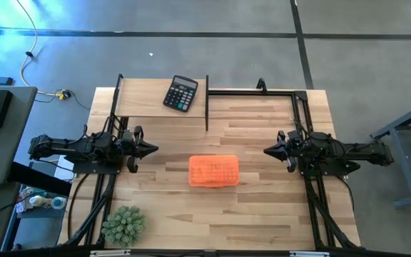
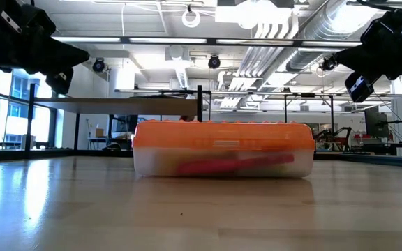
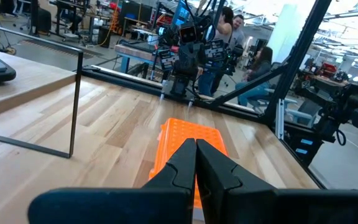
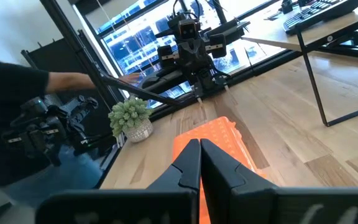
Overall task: Pack school essentials
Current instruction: Return to Home Position
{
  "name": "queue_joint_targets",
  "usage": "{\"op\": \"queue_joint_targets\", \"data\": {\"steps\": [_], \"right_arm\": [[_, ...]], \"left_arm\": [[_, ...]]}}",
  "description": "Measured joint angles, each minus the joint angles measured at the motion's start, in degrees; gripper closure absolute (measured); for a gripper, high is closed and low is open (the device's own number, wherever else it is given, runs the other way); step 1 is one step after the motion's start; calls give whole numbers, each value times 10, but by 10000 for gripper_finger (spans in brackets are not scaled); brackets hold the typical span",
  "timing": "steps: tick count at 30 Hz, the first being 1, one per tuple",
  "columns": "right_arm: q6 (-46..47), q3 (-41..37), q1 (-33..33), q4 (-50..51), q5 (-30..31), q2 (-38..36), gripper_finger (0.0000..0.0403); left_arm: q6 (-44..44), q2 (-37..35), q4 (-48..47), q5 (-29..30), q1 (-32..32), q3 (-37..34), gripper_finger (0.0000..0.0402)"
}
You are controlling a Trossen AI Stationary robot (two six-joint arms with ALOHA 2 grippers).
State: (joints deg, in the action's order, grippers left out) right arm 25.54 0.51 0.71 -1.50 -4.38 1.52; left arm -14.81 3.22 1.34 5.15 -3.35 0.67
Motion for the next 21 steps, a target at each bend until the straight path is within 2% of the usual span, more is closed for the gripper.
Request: {"op": "queue_joint_targets", "data": {"steps": [21], "right_arm": [[0,0,0,0,0,0,403]], "left_arm": [[0,-5,0,0,0,0,401]]}}
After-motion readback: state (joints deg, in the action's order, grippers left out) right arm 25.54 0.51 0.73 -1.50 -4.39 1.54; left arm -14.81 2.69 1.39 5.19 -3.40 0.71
